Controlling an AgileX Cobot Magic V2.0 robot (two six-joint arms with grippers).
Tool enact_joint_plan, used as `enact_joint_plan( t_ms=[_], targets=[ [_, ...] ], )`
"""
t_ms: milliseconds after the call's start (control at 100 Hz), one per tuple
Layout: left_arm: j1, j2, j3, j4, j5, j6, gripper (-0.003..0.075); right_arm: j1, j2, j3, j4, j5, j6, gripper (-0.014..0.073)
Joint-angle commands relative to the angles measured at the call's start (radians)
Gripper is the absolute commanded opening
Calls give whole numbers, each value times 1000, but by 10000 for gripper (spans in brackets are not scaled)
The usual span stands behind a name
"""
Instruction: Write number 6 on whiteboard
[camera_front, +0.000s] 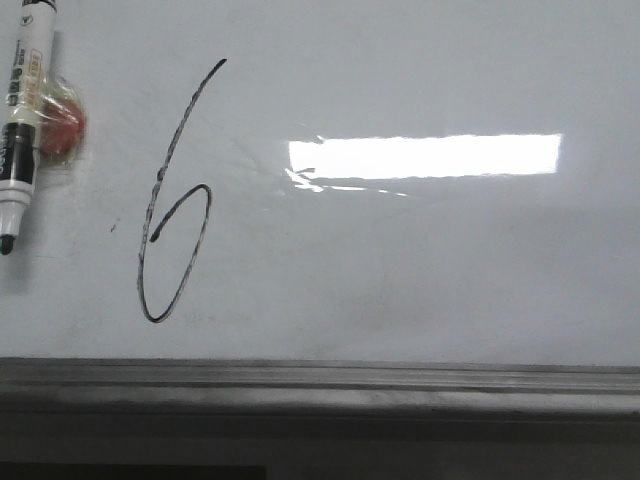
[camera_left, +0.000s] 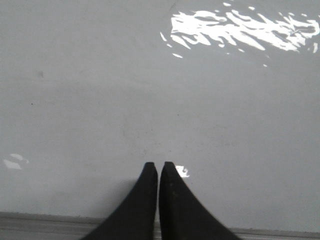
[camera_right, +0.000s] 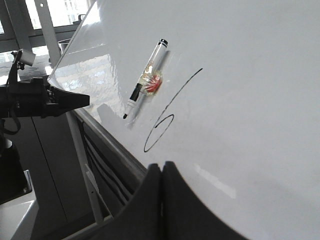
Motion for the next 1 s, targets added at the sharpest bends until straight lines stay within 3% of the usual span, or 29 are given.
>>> enact_joint_plan(
  t_ms=[0,570,780,990],
  targets=[
    [5,-30,44,-7,-41,-11,-19,-1,6,-25,-9,-70,-11,-64],
    [5,-30,44,-7,-41,-11,-19,-23,6,-25,-9,-70,-11,-64],
    [5,-30,44,-7,-41,-11,-19,-157,6,-25,-9,-69,-11,-64],
    [5,-30,44,-7,-41,-11,-19,-448,12,-25,-9,-68,-11,-64]
  ],
)
